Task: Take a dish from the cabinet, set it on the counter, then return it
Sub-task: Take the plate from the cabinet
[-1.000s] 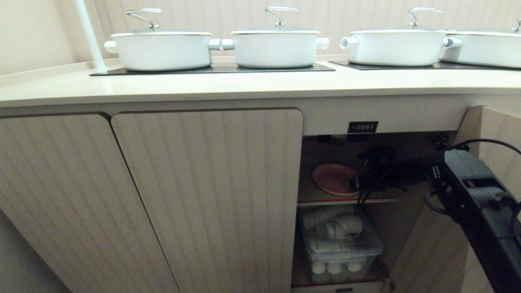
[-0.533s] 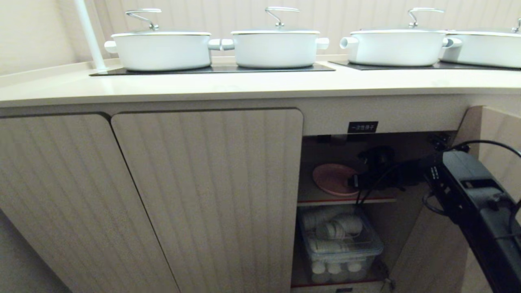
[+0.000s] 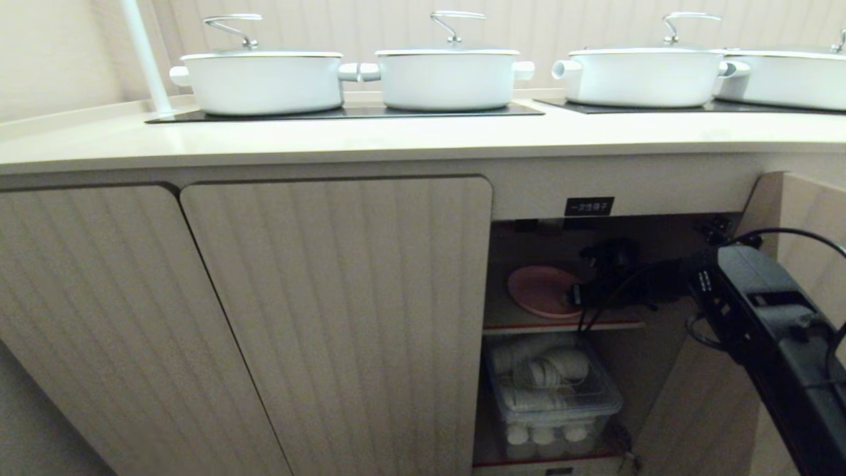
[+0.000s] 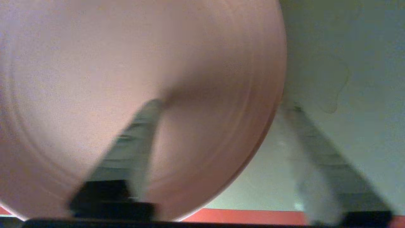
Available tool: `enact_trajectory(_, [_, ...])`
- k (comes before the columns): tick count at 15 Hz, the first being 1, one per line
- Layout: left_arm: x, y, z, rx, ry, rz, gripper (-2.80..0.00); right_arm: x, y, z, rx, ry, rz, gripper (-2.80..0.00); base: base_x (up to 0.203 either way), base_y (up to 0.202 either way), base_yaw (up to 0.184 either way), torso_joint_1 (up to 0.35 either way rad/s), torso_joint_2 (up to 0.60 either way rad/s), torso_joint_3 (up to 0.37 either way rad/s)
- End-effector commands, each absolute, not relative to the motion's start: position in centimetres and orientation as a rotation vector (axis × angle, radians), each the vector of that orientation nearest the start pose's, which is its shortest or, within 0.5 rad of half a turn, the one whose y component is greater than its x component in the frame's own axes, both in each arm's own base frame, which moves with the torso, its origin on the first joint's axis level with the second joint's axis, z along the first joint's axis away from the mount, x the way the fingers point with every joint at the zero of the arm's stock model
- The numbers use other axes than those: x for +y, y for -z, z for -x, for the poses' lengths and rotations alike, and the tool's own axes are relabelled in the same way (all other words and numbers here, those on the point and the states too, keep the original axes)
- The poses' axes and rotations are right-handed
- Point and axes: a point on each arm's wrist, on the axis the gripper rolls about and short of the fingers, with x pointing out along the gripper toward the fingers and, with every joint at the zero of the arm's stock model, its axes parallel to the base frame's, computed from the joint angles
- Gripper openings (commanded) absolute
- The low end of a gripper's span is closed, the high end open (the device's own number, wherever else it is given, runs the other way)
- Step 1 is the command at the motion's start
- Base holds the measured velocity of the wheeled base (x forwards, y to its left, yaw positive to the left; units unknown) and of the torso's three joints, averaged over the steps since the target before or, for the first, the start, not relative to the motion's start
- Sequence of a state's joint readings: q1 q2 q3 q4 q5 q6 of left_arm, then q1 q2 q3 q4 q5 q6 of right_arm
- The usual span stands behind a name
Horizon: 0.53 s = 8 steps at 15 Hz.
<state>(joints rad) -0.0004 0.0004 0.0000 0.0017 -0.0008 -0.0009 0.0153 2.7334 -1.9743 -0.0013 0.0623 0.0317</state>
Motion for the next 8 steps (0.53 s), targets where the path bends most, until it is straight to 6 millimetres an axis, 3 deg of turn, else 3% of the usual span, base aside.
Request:
enact_trajectory(1, [0.00,-7.53,2.28,0.002,0.002,0.001,-2.80,1.03,1.77,-52.83,0.761,-0.064,-0.048,-2.80,0.000,0.000,0.000,0.000,0.00,0.000])
enact_trajectory(8, [0.00,-7.53,2.28,0.002,0.001,0.002,-2.80,1.04,1.48,-52.96,0.741,-0.064,-0.049,-2.80,0.000,0.000,0.000,0.000,0.00,0.000])
